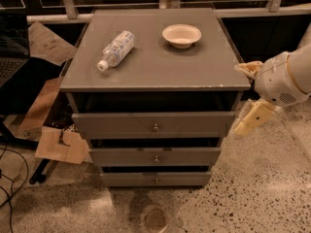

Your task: Open top drawer

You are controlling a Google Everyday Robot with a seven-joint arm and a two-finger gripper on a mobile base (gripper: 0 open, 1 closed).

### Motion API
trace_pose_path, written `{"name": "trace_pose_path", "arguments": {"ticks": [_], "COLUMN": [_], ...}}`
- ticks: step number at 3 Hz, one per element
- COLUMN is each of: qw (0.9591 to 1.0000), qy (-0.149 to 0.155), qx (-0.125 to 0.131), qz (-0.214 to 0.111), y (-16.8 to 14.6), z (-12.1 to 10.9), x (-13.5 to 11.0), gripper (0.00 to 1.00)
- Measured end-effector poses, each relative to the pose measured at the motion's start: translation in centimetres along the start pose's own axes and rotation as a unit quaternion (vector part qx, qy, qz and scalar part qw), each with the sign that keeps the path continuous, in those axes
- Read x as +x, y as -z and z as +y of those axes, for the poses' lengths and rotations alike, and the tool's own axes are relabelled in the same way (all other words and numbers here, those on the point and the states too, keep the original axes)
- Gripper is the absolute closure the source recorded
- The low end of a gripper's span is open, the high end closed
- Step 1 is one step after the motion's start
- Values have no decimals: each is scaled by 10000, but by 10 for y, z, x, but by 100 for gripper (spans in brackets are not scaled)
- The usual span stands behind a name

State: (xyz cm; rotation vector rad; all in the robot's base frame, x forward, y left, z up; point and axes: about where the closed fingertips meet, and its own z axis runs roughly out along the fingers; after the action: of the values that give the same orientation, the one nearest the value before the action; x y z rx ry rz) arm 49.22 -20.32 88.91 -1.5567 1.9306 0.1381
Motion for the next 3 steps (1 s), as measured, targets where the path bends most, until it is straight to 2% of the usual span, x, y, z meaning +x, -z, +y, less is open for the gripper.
{"name": "trace_pose_path", "arguments": {"ticks": [1,2,3], "qw": [9998,9982,9981], "qy": [-168,-592,-619], "qx": [51,-13,-20], "qz": [-93,59,72], "y": [-29,-73,-74], "z": [-5,-6,-5], "x": [11,33,34], "gripper": [0,0,0]}}
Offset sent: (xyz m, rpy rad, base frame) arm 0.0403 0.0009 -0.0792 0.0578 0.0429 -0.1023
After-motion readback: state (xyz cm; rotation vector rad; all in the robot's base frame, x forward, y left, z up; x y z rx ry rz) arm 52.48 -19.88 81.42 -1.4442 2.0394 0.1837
